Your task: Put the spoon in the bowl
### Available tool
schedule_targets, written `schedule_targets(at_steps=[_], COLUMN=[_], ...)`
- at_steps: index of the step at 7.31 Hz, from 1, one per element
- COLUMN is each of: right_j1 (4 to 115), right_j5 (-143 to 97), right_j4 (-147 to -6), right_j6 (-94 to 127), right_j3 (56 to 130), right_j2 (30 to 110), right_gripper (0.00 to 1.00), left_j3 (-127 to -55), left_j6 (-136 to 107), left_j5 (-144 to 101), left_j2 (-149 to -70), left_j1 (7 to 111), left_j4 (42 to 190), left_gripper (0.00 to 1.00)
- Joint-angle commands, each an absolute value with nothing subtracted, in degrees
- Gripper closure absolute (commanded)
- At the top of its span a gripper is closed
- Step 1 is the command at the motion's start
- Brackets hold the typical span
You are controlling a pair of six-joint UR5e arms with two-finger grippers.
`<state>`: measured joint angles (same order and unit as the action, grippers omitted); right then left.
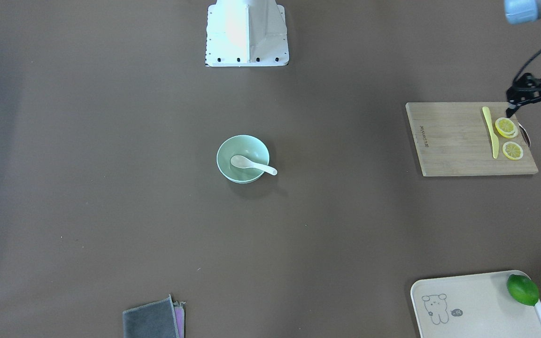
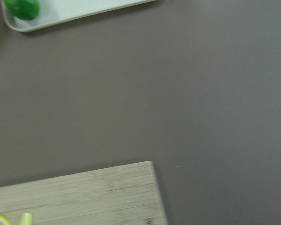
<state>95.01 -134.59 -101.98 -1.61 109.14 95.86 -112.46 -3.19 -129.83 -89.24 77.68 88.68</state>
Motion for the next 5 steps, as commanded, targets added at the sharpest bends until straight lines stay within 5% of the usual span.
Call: schedule_targets(at_steps=[1, 5], right_j1=[95.01, 95.01], right_j5=[-134.56, -134.56], right_j4=[-101.95, -101.87], right_j6=[-1.84, -1.85], right_j3=[108.98, 109.07], right_j2=[96.33, 97.03], right_gripper=[0.0, 0.0], left_j3=[-108.81, -108.37], left_j6=[5.8, 13.32], left_j5=[-131.57, -132.79], left_j2=[-86.06, -83.86], left_j1=[86.73, 92.96], left_j4=[88.68, 83.52], left_gripper=[0.02, 0.02])
